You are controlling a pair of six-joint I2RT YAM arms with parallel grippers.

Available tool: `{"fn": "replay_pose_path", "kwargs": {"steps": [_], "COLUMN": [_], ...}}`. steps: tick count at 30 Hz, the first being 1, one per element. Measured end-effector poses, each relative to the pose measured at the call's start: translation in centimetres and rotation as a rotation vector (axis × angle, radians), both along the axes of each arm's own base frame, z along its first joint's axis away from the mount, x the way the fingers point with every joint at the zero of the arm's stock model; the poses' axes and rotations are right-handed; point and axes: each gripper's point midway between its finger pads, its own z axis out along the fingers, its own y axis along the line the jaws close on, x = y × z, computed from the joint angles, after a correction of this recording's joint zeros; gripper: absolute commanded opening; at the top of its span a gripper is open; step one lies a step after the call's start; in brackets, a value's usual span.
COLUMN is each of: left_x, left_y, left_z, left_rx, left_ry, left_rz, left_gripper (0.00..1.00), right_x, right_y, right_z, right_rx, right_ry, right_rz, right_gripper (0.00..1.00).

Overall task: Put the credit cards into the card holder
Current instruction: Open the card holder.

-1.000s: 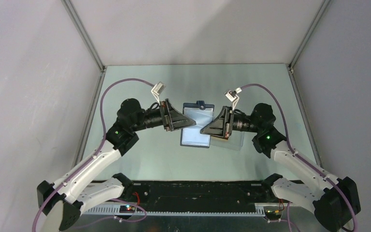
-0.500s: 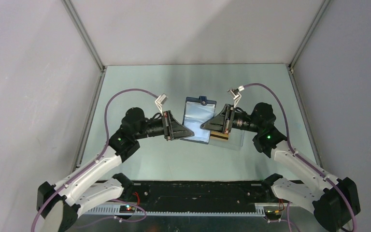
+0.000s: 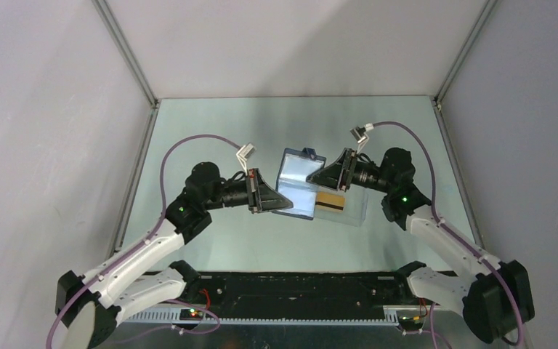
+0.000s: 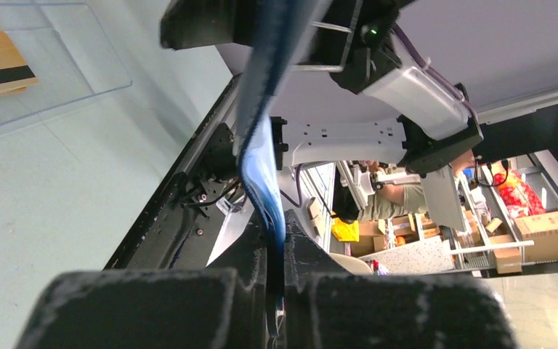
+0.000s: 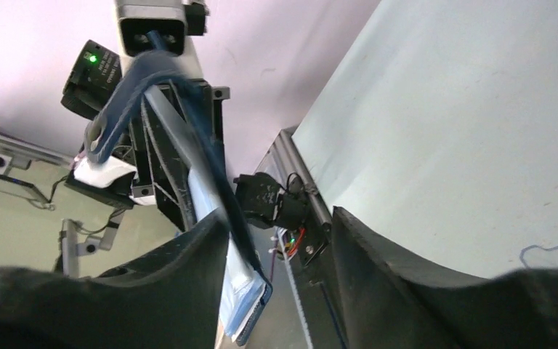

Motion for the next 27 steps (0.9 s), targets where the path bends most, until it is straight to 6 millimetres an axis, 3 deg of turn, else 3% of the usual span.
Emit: {"fn": "replay_pose_path", "kwargs": {"steps": [4,7,8,9,11,13,27], "left_x": [-0.5,-0.8,-1.0,-1.4,-1.8,-2.0,-2.2], "left_y": [0.2,0.2,0.1,0.1,0.0,0.0,0.1], "left_z": [0.5,0.5,0.5,0.5,0.6,0.6,-0.7], "left_rx": [-0.01,-0.011,-0.012,-0.013,-0.014,-0.014,-0.002], "left_ry": [-0.01,-0.011,-0.011,-0.01,-0.01,-0.008,-0.058], "left_rz": [-0.011,-0.025,-0.035,-0.049,-0.069,-0.08,-0.091], "left_gripper": [0.0,0.0,0.0,0.0,0.0,0.0,0.0], "right_x": [0.3,-0.1,-0.3,-0.4,-0.7,-1.0,-1.9], "right_y": [1.0,1.6,1.7,1.7,1.9,2.1,1.8], "right_z": [-0.9,-0.7,-0.5,-0.2,0.4,0.9,2.0], "right_rx": [0.014,0.033,0.041,0.051,0.072,0.095,0.176], "right_ry": [0.053,0.059,0.056,0.05,0.043,0.048,0.265], "right_rz": [0.058,0.092,0.101,0.111,0.132,0.161,0.279], "right_gripper": [0.57,0.59,0.56,0.5,0.14,0.01,0.0]}}
